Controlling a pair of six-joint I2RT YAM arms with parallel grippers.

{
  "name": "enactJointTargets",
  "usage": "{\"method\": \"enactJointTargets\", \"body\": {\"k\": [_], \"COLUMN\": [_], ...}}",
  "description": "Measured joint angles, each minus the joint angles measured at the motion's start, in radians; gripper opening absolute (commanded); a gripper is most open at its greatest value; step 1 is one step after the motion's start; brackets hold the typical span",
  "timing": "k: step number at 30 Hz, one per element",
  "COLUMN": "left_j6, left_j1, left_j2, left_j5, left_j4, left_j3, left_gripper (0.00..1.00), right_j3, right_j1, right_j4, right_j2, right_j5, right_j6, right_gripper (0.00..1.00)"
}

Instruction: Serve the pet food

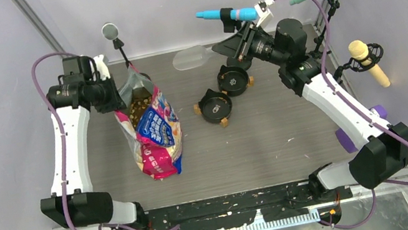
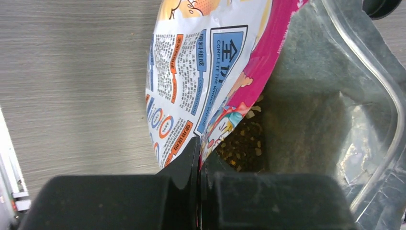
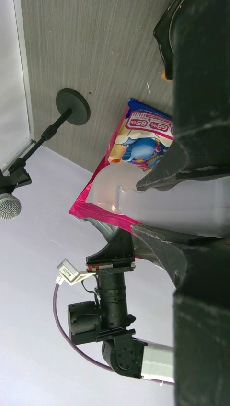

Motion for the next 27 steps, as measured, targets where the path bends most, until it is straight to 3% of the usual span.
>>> {"method": "enactJointTargets", "body": {"k": [11, 22, 27], "left_j6": [0.061, 0.075, 0.071], "left_j1": [0.027, 0.094, 0.101], "left_j2": [0.13, 0.137, 0.146], "left_j5": [-0.105, -0.243, -0.235], "left_j4": [-0.162, -0.224, -0.251], "left_j3": [0.216, 0.305, 0.349], "left_gripper": [0.0, 0.0, 0.0], "right_j3": [0.038, 0.04, 0.04], "right_j1": [0.0, 0.0, -0.001], "right_j4": [-0.045, -0.077, -0.078], "right_j2": [0.0, 0.0, 0.0], "right_j5": [0.023, 0.043, 0.047], "right_j6": [-0.044, -0.071, -0.074], "right_gripper": [0.05, 0.05, 0.05]}}
